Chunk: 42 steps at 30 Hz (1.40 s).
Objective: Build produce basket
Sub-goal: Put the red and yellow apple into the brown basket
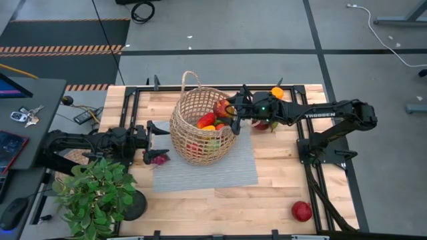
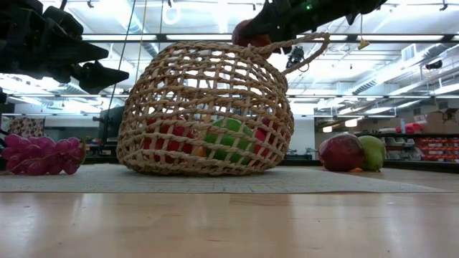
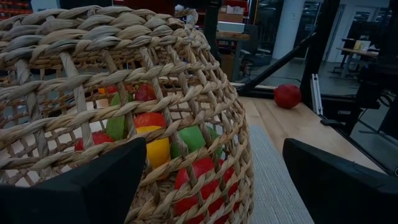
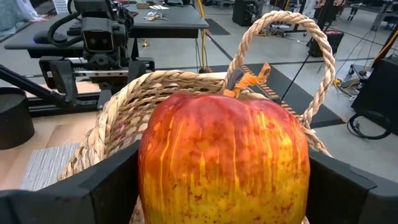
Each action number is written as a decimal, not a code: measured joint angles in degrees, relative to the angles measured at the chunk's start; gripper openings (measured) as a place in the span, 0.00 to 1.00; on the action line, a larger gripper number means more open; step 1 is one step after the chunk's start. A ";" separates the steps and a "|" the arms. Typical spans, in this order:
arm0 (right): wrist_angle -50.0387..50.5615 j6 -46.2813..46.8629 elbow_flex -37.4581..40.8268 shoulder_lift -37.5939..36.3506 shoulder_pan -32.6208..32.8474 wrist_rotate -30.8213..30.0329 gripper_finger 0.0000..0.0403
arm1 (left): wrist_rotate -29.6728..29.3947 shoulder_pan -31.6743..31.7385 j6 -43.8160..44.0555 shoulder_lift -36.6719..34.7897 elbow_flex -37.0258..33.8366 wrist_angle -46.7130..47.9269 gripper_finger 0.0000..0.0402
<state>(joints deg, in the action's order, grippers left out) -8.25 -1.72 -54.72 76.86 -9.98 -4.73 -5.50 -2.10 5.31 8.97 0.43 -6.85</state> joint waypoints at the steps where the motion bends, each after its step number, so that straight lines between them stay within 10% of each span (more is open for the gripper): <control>1: 0.16 0.01 -0.02 0.00 0.00 0.02 0.90 | 0.00 -0.01 -0.01 0.02 0.00 0.02 0.96; 42: -5.18 2.10 -0.31 4.79 -0.02 3.19 0.90 | -0.01 -0.01 0.00 0.02 0.00 -0.05 0.96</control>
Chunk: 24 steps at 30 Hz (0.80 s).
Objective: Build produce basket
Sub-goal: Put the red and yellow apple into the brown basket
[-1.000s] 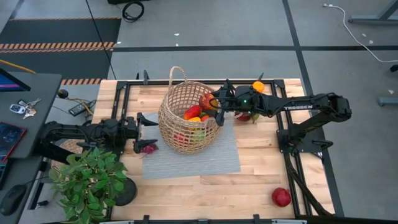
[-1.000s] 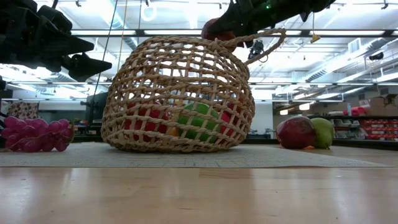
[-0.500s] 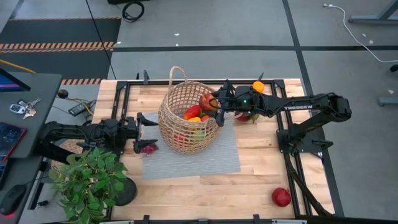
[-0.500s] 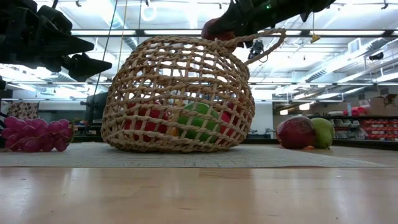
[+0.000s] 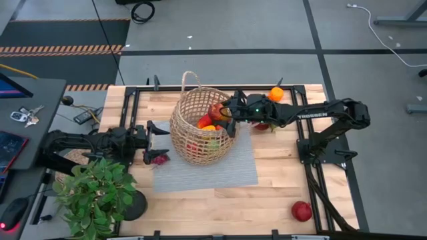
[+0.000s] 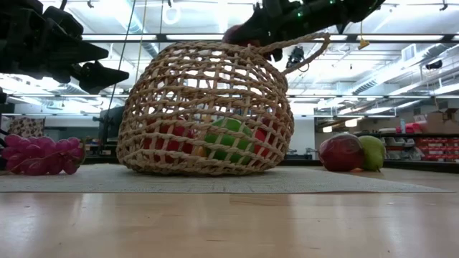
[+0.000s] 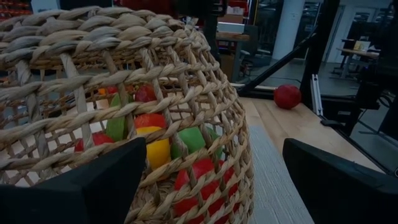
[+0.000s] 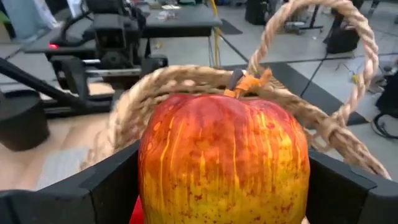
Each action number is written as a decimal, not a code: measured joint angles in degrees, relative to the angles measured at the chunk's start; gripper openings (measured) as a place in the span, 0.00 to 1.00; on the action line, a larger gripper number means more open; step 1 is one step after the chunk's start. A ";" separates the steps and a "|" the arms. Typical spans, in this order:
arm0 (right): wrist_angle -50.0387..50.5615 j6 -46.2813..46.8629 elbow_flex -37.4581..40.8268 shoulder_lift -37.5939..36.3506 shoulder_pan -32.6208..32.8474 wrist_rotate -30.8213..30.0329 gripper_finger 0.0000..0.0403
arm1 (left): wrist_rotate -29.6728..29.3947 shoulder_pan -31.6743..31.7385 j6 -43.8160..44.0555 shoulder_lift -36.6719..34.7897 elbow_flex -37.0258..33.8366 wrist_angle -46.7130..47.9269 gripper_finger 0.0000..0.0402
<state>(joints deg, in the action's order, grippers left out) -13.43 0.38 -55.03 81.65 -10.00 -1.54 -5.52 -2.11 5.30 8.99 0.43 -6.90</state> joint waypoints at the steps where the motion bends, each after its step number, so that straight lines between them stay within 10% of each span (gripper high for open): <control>1: -0.06 0.09 -0.18 -0.27 0.01 0.07 0.90 | 0.00 0.02 0.02 -0.02 0.00 -0.01 0.96; 24: 0.61 5.80 -0.15 -1.01 1.86 4.02 0.90 | 0.00 0.02 -0.03 0.01 0.00 0.02 0.96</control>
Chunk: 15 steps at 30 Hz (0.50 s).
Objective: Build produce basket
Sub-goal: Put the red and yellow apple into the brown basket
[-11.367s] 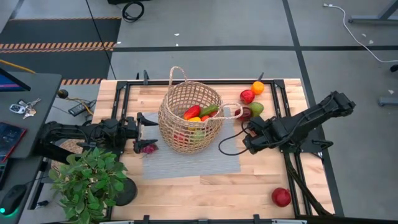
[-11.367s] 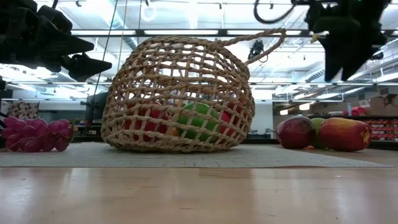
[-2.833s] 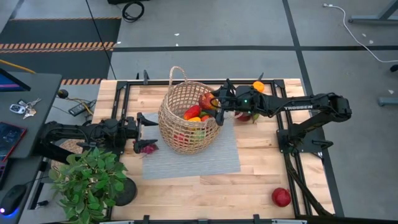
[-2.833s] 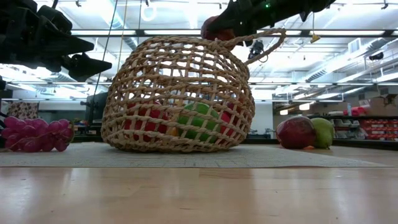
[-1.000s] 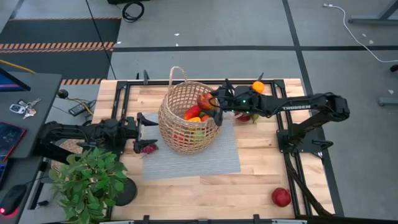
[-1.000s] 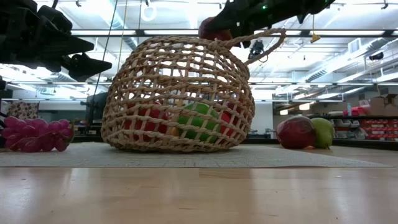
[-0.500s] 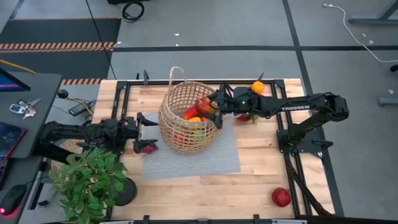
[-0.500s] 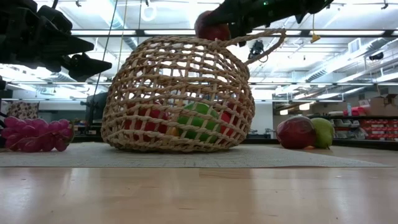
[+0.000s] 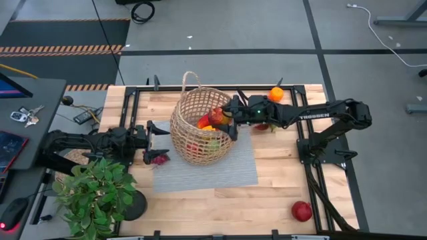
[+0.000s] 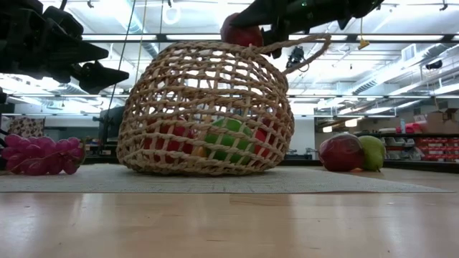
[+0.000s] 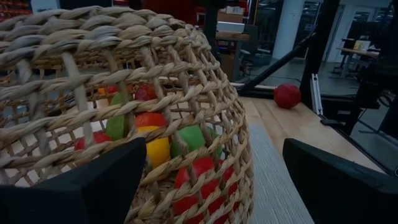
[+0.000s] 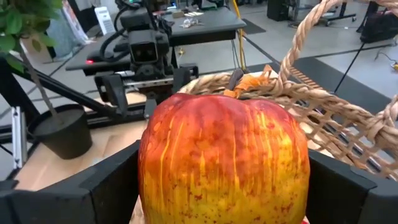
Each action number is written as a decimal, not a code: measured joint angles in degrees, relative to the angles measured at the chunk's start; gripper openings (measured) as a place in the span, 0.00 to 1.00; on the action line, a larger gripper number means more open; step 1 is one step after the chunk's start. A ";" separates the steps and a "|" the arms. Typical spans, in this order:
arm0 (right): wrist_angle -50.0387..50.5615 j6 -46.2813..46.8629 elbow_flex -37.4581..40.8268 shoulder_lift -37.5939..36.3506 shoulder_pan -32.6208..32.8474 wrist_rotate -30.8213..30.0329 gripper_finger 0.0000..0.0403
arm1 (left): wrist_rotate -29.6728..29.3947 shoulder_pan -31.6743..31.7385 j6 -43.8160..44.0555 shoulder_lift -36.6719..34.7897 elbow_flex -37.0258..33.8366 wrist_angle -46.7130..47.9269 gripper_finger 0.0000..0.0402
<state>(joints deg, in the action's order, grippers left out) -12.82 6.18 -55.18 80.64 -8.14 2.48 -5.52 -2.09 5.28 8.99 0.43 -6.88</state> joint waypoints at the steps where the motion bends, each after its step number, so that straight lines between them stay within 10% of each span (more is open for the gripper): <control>1: 0.10 0.42 0.00 -0.06 0.22 -0.26 0.90 | 0.00 -0.01 0.01 -0.02 0.00 -0.02 0.96; 15: 15.30 8.84 -5.21 -0.17 0.22 -3.08 0.90 | 0.00 -0.02 0.04 0.00 0.00 0.00 0.96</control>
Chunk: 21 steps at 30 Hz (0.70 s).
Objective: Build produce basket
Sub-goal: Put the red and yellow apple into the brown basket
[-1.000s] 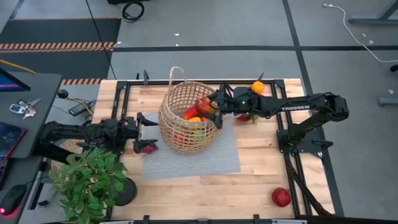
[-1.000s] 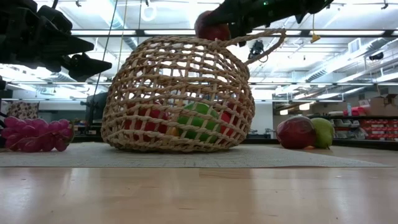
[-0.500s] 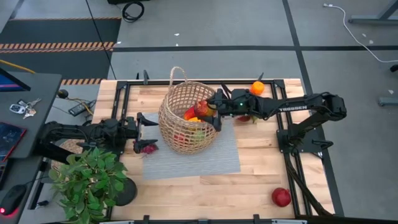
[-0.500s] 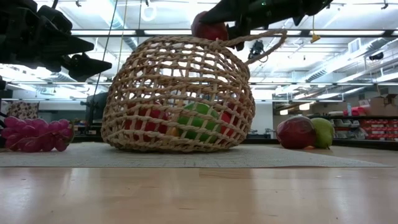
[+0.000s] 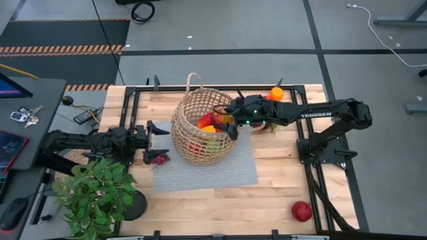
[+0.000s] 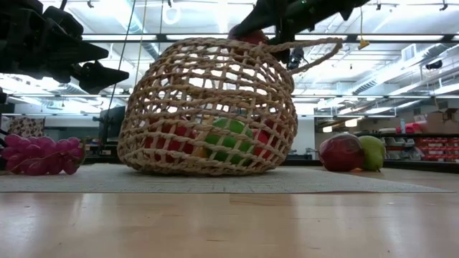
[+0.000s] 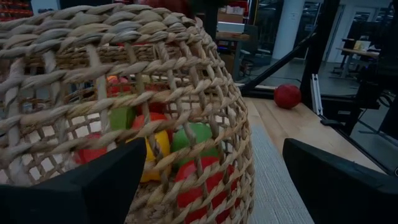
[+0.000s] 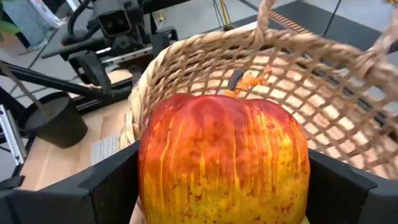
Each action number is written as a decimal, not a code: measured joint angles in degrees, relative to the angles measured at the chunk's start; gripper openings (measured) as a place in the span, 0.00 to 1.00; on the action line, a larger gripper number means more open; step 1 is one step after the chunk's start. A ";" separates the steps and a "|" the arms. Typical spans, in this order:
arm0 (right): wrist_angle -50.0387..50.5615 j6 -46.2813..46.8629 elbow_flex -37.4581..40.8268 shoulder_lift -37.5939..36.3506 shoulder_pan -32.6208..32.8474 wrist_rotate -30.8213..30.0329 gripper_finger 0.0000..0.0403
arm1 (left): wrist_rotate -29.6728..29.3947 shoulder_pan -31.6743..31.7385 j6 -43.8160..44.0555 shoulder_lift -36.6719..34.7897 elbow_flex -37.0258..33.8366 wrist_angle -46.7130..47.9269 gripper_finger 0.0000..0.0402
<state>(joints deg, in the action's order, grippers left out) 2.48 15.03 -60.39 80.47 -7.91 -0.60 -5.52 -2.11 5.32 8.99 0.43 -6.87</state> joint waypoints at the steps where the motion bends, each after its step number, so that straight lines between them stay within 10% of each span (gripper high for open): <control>1: 0.61 -0.02 -0.80 0.00 -0.19 0.02 0.90 | 0.00 0.02 -0.02 -0.02 0.00 0.00 0.96; 21: 3.32 -0.95 -12.30 0.10 -3.06 -4.21 0.91 | 0.01 0.01 0.00 0.00 0.00 0.00 0.96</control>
<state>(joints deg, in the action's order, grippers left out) 5.81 14.08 -72.69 80.57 -10.97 -4.81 -5.51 -2.09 5.32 8.99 0.43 -6.87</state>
